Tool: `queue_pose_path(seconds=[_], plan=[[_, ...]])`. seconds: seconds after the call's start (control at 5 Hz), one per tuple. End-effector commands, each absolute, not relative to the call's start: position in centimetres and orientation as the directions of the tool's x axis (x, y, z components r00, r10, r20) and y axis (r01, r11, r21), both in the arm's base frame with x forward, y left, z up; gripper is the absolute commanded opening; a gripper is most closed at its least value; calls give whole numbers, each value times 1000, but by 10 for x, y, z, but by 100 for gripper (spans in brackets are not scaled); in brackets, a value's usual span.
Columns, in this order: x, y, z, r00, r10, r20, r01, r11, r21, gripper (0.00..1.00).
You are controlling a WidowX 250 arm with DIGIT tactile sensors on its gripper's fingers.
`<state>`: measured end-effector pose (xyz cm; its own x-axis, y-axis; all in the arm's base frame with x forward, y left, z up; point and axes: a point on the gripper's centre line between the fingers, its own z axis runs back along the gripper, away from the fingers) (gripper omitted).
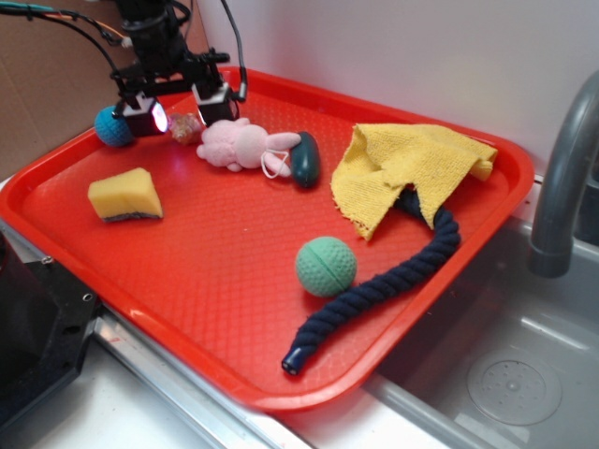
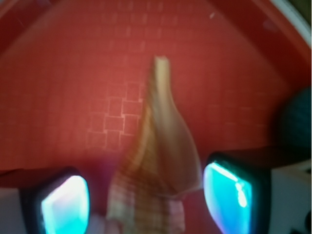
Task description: Grab the shell.
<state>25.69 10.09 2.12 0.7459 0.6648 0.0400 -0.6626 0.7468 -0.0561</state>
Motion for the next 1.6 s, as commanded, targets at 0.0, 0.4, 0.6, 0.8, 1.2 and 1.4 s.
queue_pose_path(seconds=[0.0, 0.4, 0.6, 0.8, 1.2, 1.4], plan=[[261, 112, 24, 739, 669, 79, -669, 742, -31, 0], [225, 105, 90, 806, 564, 180, -572, 820, -13, 0], [206, 94, 139, 878, 429, 211, -426, 902, -64, 0], [207, 61, 190, 914, 370, 168, -369, 929, -38, 0], [213, -7, 237, 990, 115, 79, -120, 991, 61, 0], [214, -27, 249, 997, 47, 66, -51, 997, 55, 0]])
